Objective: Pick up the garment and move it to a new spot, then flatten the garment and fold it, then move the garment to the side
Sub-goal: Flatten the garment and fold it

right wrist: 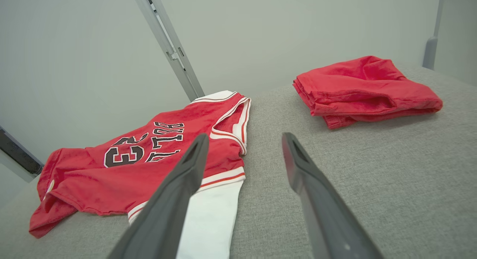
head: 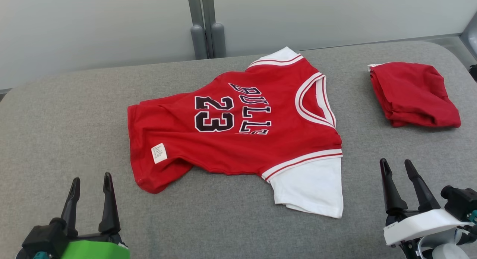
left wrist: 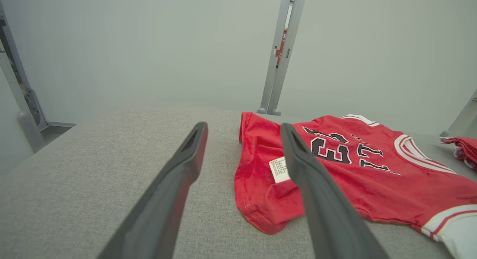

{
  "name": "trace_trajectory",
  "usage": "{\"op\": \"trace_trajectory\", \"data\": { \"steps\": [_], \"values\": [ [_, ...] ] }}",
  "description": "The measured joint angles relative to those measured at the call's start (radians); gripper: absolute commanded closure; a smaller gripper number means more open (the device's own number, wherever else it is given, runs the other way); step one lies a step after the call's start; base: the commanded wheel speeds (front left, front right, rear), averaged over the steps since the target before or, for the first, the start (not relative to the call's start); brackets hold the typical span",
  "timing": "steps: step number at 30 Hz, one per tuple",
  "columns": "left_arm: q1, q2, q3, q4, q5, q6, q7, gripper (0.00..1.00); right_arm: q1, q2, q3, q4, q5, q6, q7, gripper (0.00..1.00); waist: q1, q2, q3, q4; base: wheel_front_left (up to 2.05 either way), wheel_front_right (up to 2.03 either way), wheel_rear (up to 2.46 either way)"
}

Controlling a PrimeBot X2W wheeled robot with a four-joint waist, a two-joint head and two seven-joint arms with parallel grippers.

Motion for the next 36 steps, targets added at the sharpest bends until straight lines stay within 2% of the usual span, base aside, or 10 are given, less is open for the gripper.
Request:
{"op": "trace_trajectory", "data": {
  "steps": [4, 15, 23, 30, 36],
  "values": [
    [0.020, -0.020, 0.027, -0.017, 0.033, -0.019, 0.000, 0.00, 0.003, 0.013, -0.006, -0.014, -0.021, 0.000, 0.000, 0.00, 0.0000, 0.0000, -0.006, -0.001, 0.00, 0.00, 0.00],
    [0.036, -0.066, 0.053, -0.009, 0.085, -0.051, 0.000, 0.00, 0.003, -0.011, 0.002, -0.047, -0.061, 0.000, -0.001, 0.00, 0.0000, 0.0000, -0.039, -0.003, 0.00, 0.00, 0.00],
    [0.035, -0.070, 0.052, 0.036, 0.093, -0.076, 0.021, 0.00, 0.001, -0.023, 0.024, -0.031, -0.115, 0.000, 0.010, 0.00, 0.0000, 0.0000, -0.044, -0.005, 0.00, 0.00, 0.00],
    [-0.061, -0.023, 0.007, 0.172, -0.066, -0.117, 0.289, 0.00, -0.058, 0.006, 0.102, 0.118, -0.056, 0.000, 0.258, 0.00, 0.0000, 0.0000, -0.017, -0.006, 0.00, 0.00, 0.00],
    [-0.188, -0.005, -0.031, 0.290, -0.188, -0.122, 0.364, 0.00, -0.099, 0.055, 0.103, 0.212, -0.037, 0.000, 0.397, 0.00, 0.0000, 0.0000, 0.031, -0.004, 0.00, 0.00, 0.00]
  ]
}}
